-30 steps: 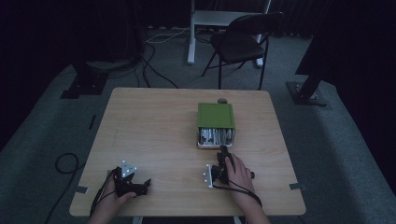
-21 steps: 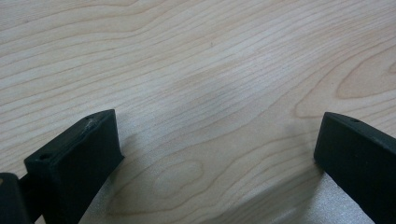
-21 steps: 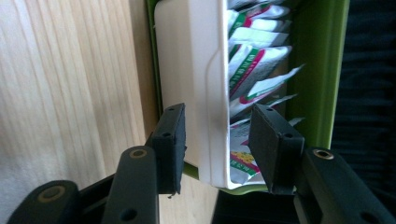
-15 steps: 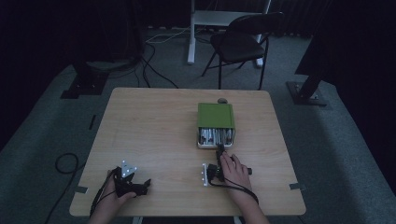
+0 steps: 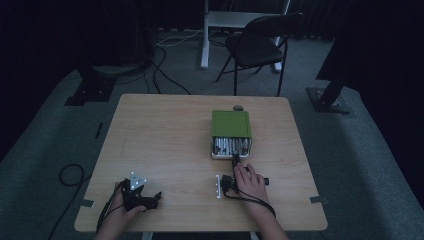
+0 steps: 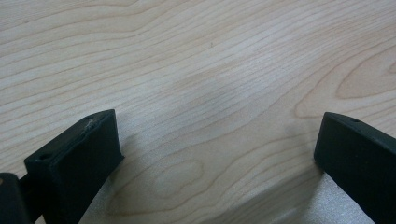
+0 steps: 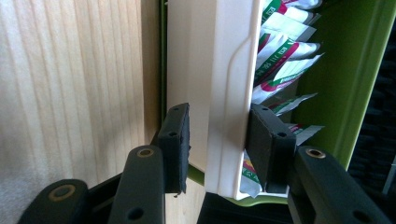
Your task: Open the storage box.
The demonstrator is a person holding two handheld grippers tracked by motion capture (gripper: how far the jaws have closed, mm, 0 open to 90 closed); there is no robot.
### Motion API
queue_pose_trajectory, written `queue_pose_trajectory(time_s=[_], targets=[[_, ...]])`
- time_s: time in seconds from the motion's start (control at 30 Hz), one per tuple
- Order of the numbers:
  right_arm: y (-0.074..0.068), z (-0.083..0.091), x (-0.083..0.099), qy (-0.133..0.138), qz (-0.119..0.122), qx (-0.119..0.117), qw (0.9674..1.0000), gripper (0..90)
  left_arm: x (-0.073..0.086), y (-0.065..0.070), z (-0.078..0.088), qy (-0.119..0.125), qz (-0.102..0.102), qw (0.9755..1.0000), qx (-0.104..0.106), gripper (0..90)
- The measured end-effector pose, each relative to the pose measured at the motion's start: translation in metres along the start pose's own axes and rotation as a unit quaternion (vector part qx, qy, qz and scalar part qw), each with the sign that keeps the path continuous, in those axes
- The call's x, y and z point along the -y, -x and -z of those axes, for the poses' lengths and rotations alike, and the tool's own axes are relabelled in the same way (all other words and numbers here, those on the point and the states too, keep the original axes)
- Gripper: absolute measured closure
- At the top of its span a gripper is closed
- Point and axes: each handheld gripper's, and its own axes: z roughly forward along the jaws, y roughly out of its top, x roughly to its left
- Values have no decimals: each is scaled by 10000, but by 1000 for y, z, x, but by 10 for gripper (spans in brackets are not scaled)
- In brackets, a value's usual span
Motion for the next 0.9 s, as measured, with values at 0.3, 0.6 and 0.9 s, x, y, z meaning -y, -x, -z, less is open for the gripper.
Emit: queue_pose_trajectory(time_s=[0.3, 0.6, 0.9], targets=[[3, -6, -4, 41, 217, 28, 9998, 622, 0, 0, 0, 0, 1, 10000, 1, 10], [3, -7, -6, 4, 300, 76, 9995, 696, 0, 0, 0, 1, 1, 10000, 0, 10], [6, -6, -6, 24, 282, -18, 9996, 702, 0, 0, 0, 1, 2, 10000, 1, 10]])
